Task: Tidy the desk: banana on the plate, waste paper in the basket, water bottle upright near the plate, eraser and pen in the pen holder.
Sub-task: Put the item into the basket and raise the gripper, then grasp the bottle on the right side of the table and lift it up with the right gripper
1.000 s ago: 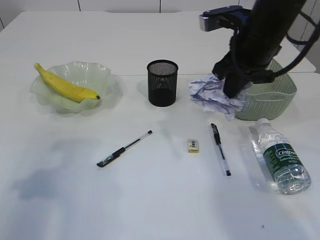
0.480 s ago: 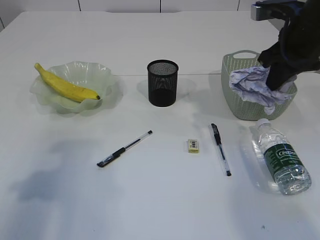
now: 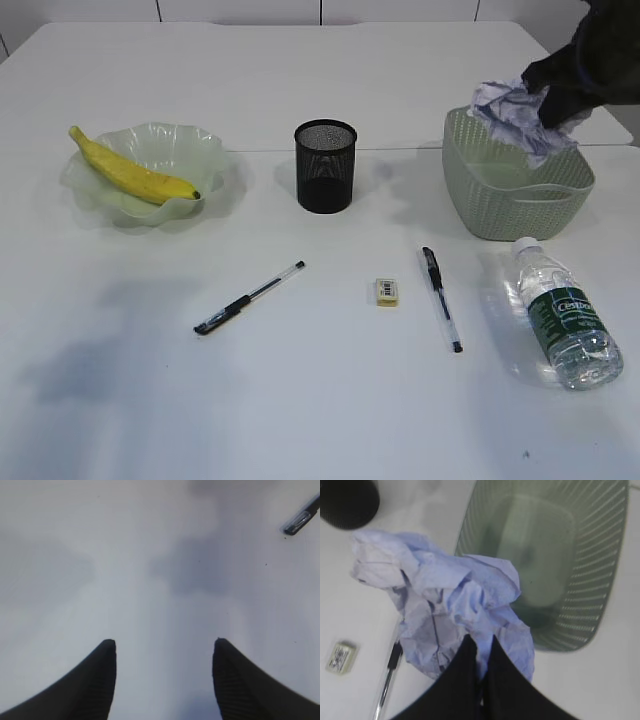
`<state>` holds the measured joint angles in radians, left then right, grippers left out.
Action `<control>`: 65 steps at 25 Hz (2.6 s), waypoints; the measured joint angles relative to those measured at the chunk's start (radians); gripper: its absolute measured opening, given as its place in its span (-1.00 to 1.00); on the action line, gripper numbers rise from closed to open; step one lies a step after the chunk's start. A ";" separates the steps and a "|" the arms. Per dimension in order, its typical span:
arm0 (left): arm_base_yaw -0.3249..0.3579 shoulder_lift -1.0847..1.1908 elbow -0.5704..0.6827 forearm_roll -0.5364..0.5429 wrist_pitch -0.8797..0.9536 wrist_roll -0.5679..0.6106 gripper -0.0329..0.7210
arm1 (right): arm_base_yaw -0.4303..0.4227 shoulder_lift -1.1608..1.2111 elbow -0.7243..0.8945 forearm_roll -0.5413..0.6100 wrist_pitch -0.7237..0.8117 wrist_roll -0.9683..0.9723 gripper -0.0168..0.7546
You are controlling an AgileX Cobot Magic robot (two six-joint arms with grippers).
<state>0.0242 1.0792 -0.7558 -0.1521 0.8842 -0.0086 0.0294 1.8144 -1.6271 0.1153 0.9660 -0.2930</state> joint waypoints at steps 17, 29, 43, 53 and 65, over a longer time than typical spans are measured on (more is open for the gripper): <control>0.000 0.000 0.000 0.002 0.002 0.000 0.21 | -0.005 0.198 -0.008 -0.097 -0.274 0.269 -0.96; 0.000 0.000 0.000 0.002 0.002 0.000 0.21 | -0.005 0.212 -0.037 -0.157 -0.268 0.332 -0.13; 0.000 0.000 0.000 0.002 -0.006 0.000 0.21 | -0.005 0.123 -0.155 -0.126 0.155 0.220 -0.10; 0.000 0.000 0.000 0.002 -0.011 0.000 0.21 | -0.005 -0.003 -0.052 -0.079 0.260 0.191 -0.10; 0.000 0.000 0.000 -0.017 -0.011 0.000 0.18 | -0.005 -0.196 0.358 -0.055 0.158 0.173 -0.09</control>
<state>0.0242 1.0792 -0.7558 -0.1690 0.8731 -0.0086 0.0248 1.6185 -1.2689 0.0601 1.1236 -0.1196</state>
